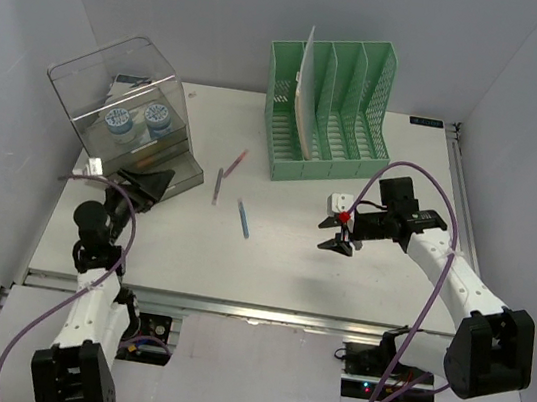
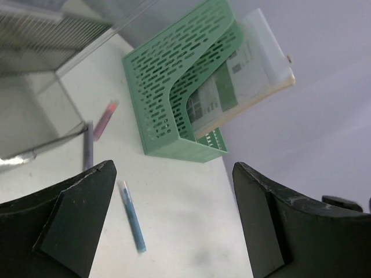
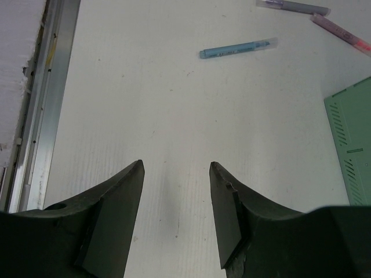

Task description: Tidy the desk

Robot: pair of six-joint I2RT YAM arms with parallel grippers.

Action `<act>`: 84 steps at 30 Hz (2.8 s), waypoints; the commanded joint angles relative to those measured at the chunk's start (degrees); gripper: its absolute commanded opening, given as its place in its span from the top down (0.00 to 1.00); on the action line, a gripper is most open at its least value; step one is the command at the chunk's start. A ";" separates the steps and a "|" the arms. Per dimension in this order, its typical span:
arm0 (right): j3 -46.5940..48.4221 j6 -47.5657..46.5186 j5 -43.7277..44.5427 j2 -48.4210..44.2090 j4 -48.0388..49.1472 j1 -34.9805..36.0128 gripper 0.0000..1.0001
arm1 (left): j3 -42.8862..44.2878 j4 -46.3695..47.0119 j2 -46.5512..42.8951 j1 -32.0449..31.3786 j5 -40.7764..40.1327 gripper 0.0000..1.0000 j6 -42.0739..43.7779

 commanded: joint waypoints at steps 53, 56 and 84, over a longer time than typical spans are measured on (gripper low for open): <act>-0.97 4.56 2.17 -0.22 4.52 -2.61 0.43 | 70.26 -62.80 75.21 -39.97 -50.73 0.54 49.46; -0.92 4.55 2.13 -0.27 4.43 -2.61 0.43 | 69.26 -62.76 74.73 -39.54 -49.78 0.56 49.06; -0.84 4.29 1.73 0.18 3.99 -2.70 0.43 | 59.49 -63.85 50.64 -37.40 -50.95 1.00 73.31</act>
